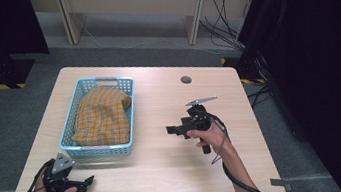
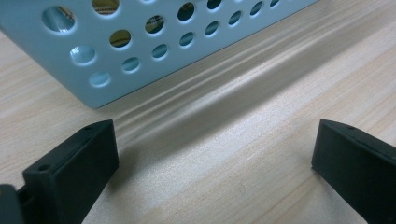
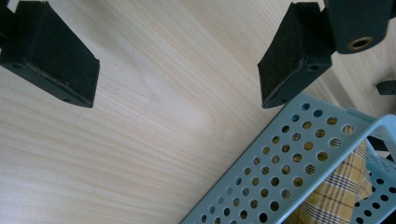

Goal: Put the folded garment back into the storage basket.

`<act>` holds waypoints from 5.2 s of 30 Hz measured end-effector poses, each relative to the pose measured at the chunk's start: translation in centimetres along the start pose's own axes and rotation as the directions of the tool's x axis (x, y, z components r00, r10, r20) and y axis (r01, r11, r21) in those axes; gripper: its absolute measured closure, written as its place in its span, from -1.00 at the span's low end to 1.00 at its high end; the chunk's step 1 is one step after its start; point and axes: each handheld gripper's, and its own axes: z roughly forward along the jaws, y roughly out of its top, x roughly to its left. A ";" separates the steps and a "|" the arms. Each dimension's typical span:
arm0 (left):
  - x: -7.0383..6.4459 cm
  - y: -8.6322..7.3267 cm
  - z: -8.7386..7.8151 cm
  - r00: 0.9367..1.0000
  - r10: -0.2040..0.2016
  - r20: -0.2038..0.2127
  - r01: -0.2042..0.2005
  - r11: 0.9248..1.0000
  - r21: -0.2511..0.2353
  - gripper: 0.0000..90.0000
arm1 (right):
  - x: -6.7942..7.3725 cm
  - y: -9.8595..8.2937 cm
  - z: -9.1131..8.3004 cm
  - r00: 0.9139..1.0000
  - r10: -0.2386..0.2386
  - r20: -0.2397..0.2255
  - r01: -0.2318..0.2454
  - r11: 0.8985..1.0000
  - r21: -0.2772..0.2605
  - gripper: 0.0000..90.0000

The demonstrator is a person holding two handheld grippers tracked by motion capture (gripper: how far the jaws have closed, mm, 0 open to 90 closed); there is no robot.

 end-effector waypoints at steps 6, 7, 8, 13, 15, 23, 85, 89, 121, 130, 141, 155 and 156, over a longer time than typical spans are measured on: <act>0.0 0.0 0.0 1.000 0.000 0.000 0.000 1.000 0.000 -1.00 | -0.3 -0.9 0.0 1.000 0.012 0.010 -0.012 1.000 -0.001 -0.75; 0.0 0.0 0.0 1.000 0.000 0.000 0.000 1.000 0.000 -1.00 | -0.4 -1.1 0.1 1.000 0.017 0.009 -0.017 1.000 -0.002 -0.75; 0.0 0.0 0.0 1.000 0.000 0.000 0.000 1.000 0.000 -1.00 | -0.4 -1.3 0.2 1.000 0.017 0.013 -0.017 1.000 0.007 -0.76; 0.0 0.0 0.0 1.000 0.000 0.000 0.000 1.000 0.000 -1.00 | -0.5 -1.9 0.0 1.000 0.017 0.020 -0.017 1.000 0.006 -0.76; 0.0 0.0 0.0 1.000 0.000 0.000 0.000 1.000 0.000 -1.00 | -0.6 -2.0 -0.1 1.000 0.016 0.022 -0.016 1.000 0.007 -0.76; 0.0 0.0 0.0 1.000 0.000 0.000 0.000 1.000 0.000 -1.00 | -0.5 -2.4 -0.5 0.999 0.005 0.033 -0.005 1.000 0.002 -0.76; 0.0 0.0 0.0 1.000 0.001 0.001 -0.001 1.000 0.002 -1.00 | -0.4 -6.8 -3.0 0.997 -0.005 0.073 0.003 1.000 0.030 -0.76; 0.0 0.0 0.0 1.000 0.001 0.001 -0.001 1.000 0.002 -1.00 | -0.4 -7.1 -3.2 0.997 -0.010 0.083 0.007 0.999 0.035 -0.76; 0.0 0.0 0.0 1.000 0.002 0.001 -0.002 1.000 0.002 -1.00 | -0.7 -9.1 -4.2 0.992 -0.001 0.129 -0.004 0.999 0.042 -0.85; 0.0 0.0 0.0 1.000 0.002 0.001 -0.002 1.000 0.002 -1.00 | -0.7 -9.6 -4.4 0.990 -0.007 0.143 0.000 0.999 0.048 -0.84; 0.0 0.0 0.0 1.000 0.002 0.001 -0.002 1.000 0.002 -1.00 | -0.9 -10.6 -5.2 0.988 -0.005 0.152 -0.002 0.999 0.049 -0.83; 0.0 0.0 0.0 1.000 0.002 0.001 -0.002 1.000 0.002 -1.00 | -0.7 -11.3 -5.9 0.986 -0.016 0.165 0.008 0.999 0.049 -0.83; 0.0 0.0 0.0 1.000 0.002 0.001 -0.002 1.000 0.002 -1.00 | -0.7 -11.3 -5.9 0.986 -0.016 0.165 0.008 0.999 0.049 -0.83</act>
